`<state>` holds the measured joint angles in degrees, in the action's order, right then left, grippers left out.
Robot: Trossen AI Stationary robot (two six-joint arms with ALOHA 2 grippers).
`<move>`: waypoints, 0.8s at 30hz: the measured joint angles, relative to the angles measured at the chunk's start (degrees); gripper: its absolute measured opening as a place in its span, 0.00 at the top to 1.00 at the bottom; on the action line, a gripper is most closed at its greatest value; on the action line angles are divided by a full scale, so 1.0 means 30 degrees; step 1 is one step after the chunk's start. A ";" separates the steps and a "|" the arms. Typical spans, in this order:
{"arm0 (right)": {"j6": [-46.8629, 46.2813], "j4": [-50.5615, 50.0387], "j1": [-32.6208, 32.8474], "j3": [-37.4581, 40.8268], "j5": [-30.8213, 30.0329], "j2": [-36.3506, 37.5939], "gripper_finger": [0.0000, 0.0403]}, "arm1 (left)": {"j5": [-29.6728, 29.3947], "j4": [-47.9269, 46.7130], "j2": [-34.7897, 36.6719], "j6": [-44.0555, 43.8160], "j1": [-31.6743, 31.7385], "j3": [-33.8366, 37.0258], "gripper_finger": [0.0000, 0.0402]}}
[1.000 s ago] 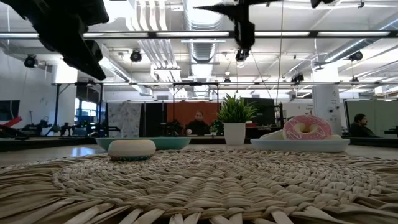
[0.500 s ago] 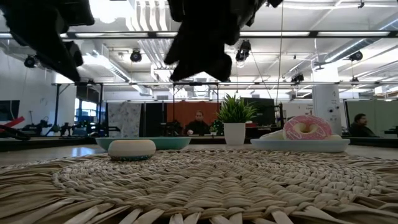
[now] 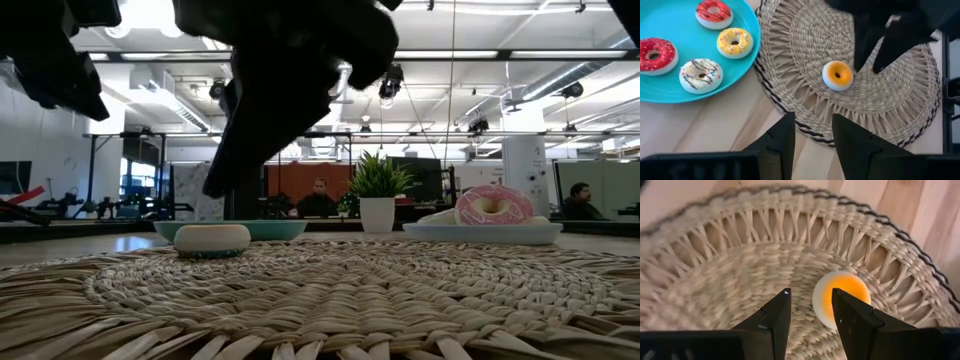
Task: Pick & Place donuts
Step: Put the small blue doughnut on the green plate
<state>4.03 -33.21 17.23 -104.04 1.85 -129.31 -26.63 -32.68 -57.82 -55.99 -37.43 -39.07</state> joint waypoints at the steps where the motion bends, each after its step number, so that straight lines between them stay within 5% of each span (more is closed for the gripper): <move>1: 0.0230 -0.0399 0.0000 -0.0372 -0.0022 -0.0302 0.67 | -0.0215 0.0018 0.0000 -0.0170 -0.0120 0.0000 0.74; 24: 0.0502 -0.2666 0.0000 -0.2435 -0.1189 -0.1599 0.67 | -0.1928 0.0005 -0.0015 -0.0809 -0.0474 0.0000 0.74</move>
<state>5.54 -41.21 17.23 -111.34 -1.72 -134.10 -32.41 -32.66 -57.87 -58.41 -38.85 -39.07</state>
